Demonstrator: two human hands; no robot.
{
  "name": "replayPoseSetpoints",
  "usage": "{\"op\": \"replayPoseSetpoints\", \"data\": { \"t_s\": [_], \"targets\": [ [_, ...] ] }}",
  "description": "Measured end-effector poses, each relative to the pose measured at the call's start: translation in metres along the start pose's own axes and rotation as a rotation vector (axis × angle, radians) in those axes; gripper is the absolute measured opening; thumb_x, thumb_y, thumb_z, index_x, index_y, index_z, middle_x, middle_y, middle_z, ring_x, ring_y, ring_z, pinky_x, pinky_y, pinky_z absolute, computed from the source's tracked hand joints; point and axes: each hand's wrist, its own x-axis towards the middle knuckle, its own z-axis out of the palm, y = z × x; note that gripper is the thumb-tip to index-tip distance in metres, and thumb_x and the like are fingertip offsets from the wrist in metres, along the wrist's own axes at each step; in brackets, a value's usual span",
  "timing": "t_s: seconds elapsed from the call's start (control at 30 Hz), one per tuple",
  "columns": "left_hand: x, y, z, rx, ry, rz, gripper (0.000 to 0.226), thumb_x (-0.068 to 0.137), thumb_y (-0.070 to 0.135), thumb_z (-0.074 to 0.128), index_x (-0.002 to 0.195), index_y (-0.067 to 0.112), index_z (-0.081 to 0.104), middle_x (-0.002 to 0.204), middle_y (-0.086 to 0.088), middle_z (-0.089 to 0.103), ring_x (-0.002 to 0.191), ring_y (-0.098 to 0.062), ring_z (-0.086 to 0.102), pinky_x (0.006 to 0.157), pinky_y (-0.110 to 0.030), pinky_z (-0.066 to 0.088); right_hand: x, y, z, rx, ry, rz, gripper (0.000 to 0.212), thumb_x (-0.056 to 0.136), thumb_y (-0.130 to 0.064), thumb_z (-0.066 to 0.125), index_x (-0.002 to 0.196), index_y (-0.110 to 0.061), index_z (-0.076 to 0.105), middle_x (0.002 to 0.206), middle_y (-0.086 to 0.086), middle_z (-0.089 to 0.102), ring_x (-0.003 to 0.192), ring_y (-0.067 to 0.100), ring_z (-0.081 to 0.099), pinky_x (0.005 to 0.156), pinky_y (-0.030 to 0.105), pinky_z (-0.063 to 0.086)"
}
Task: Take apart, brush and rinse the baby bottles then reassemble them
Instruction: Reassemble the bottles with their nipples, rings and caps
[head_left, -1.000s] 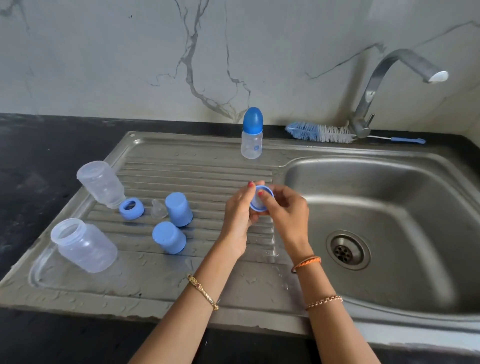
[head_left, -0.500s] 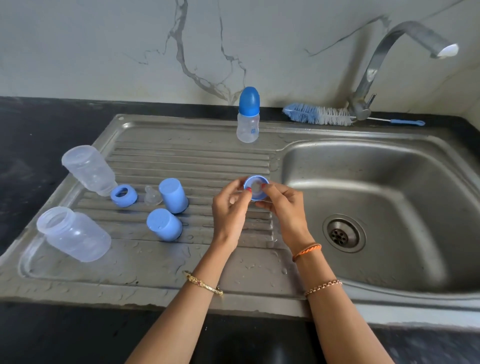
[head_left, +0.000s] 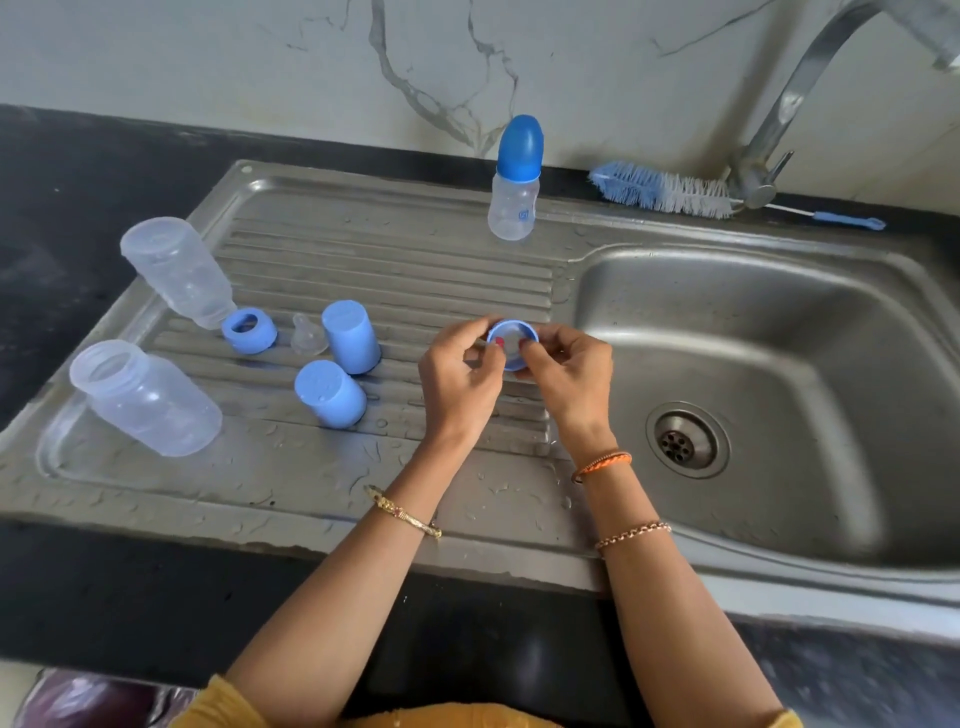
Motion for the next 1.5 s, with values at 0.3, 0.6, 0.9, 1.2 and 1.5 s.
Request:
{"op": "replayPoseSetpoints", "data": {
  "t_s": [0.3, 0.6, 0.9, 1.2, 1.5],
  "targets": [
    [-0.003, 0.002, 0.0, -0.278, -0.105, -0.098, 0.023, 0.073, 0.013, 0.061, 0.094, 0.02, 0.067, 0.091, -0.01, 0.069, 0.075, -0.016, 0.067, 0.069, -0.027, 0.053, 0.0, -0.001, -0.006, 0.177, -0.06, 0.01, 0.014, 0.086, 0.001, 0.058, 0.083, -0.005, 0.07, 0.07, 0.011, 0.066, 0.068, 0.022, 0.063, 0.066, 0.033, 0.057],
    [-0.003, 0.003, -0.004, -0.23, -0.076, -0.092, 0.035, 0.073, -0.002, 0.059, 0.09, 0.027, 0.07, 0.088, 0.004, 0.07, 0.082, -0.012, 0.066, 0.074, -0.036, 0.056, -0.001, -0.004, -0.006, 0.139, -0.146, -0.088, 0.013, 0.091, -0.005, 0.056, 0.096, -0.006, 0.068, 0.084, 0.006, 0.069, 0.077, 0.012, 0.064, 0.074, 0.026, 0.053],
    [-0.002, 0.009, -0.006, -0.372, -0.072, -0.204, 0.017, 0.086, -0.003, 0.058, 0.098, 0.005, 0.067, 0.077, 0.004, 0.069, 0.073, -0.005, 0.065, 0.07, -0.029, 0.058, -0.003, -0.011, -0.014, 0.37, -0.292, 0.063, 0.031, 0.099, -0.015, 0.038, 0.093, -0.01, 0.068, 0.082, -0.002, 0.072, 0.079, 0.011, 0.067, 0.067, 0.022, 0.052],
    [0.005, 0.012, -0.005, -0.324, 0.047, -0.093, 0.032, 0.076, -0.013, 0.062, 0.09, 0.014, 0.069, 0.074, 0.011, 0.07, 0.074, -0.002, 0.064, 0.076, -0.021, 0.052, -0.003, -0.007, -0.012, 0.24, -0.327, -0.118, 0.028, 0.084, -0.017, 0.056, 0.107, -0.006, 0.066, 0.1, 0.013, 0.068, 0.092, 0.017, 0.065, 0.083, 0.026, 0.051],
    [-0.004, 0.015, -0.004, -0.346, -0.054, -0.188, 0.025, 0.082, -0.002, 0.062, 0.091, 0.02, 0.069, 0.088, -0.002, 0.069, 0.079, -0.01, 0.064, 0.085, -0.045, 0.053, -0.003, -0.003, -0.007, 0.138, -0.174, -0.149, 0.02, 0.08, -0.014, 0.054, 0.091, -0.017, 0.071, 0.086, 0.006, 0.071, 0.082, 0.023, 0.066, 0.081, 0.043, 0.052]
  ]
}}
